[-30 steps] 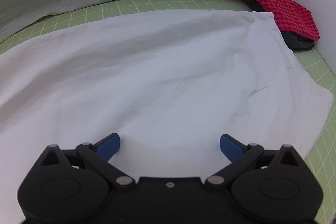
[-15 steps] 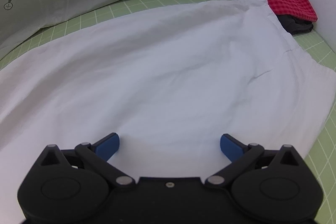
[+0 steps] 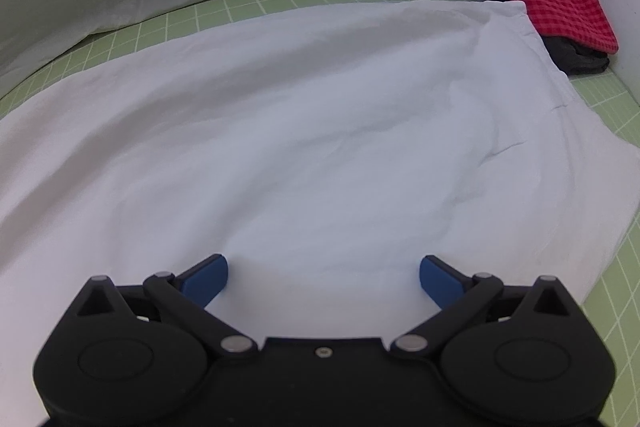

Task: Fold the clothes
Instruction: 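Grasp the trousers waistband with the left gripper and lift it, then fold the held waistband over toward the leg hem and open the left gripper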

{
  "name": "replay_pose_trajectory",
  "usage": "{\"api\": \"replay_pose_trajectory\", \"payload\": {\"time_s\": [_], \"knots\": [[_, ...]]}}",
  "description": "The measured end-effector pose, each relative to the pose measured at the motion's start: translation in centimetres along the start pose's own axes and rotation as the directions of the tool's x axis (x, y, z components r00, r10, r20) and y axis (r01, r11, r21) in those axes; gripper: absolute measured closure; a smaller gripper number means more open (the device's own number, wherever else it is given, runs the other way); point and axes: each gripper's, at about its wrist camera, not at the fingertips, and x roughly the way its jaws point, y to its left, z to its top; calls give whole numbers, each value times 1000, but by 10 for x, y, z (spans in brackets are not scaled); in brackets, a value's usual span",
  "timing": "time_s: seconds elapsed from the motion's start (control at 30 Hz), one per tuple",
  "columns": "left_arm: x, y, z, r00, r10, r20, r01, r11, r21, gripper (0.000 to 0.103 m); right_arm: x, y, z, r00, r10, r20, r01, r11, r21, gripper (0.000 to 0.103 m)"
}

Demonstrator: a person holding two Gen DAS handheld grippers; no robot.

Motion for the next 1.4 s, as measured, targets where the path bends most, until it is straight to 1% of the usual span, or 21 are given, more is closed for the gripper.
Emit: {"api": "replay_pose_trajectory", "payload": {"time_s": [0.07,0.13,0.3,0.4,0.5,0.6,0.67,0.7,0.73,0.8,0.83,0.87,0.9,0.93,0.97,1.0,1.03,1.07,1.13,1.27,1.4], "knots": [[-13,-9,-1,999,-36,23,36,999,-14,86,1,-4,2,1000,12,-12,-12,1000,6,0],[-26,-23,-3,997,-66,50,66,998,6,87,2,-8,4,1000,16,-18,-16,1000,8,0],[-47,-76,-10,989,-128,75,120,988,99,87,1,-25,6,1000,22,-5,-22,1000,-15,0],[-50,-111,-20,982,-178,58,166,972,165,87,0,-46,7,1000,15,7,-15,1000,28,0],[-45,-144,-35,975,-221,21,210,951,225,88,-2,-69,6,1000,8,19,-9,997,72,0],[-25,-177,-60,968,-245,-49,248,927,280,88,-4,-83,2,1000,2,25,-4,997,81,0],[-7,-198,-83,966,-235,-109,258,913,317,86,-4,-90,-3,1000,-8,24,6,997,73,0],[3,-207,-95,968,-212,-138,247,910,334,85,-4,-94,-5,1000,-13,23,11,998,69,0],[12,-216,-105,970,-175,-166,225,907,357,83,-4,-97,-7,1000,-16,22,15,998,64,0],[22,-231,-123,972,-107,-209,187,890,415,78,-3,-102,-10,1000,-19,14,18,999,48,0],[22,-234,-128,969,-107,-222,195,882,430,70,-4,-104,-12,1000,-17,13,17,999,40,0],[22,-236,-132,964,-118,-237,214,875,434,62,-5,-105,-13,1000,-15,12,14,999,33,0],[17,-234,-132,954,-161,-255,256,877,407,58,-5,-107,-14,1000,-12,11,12,1000,28,0],[12,-232,-130,942,-201,-269,296,878,376,48,-5,-108,-15,1000,-10,9,9,1000,24,0],[6,-229,-127,932,-235,-277,326,877,354,42,-5,-108,-15,1000,-9,8,9,1000,22,0],[-2,-227,-125,930,-251,-267,337,873,353,41,-5,-108,-15,1000,-9,7,9,1000,23,0],[-9,-225,-123,931,-262,-254,342,869,357,39,-5,-108,-15,1000,-10,6,10,1000,23,0],[-18,-222,-121,937,-259,-232,332,867,372,37,-5,-107,-15,1000,-11,5,11,1000,23,0],[-31,-213,-112,952,-245,-184,298,873,385,34,-4,-107,-15,1000,-12,4,12,1000,24,0],[-43,-191,-83,978,-182,-98,204,918,339,33,-4,-106,-15,1000,-11,0,11,1000,28,0],[-42,-163,-53,995,-96,-26,99,961,260,31,-4,-106,-15,1000,-12,-4,12,999,31,0]]}}
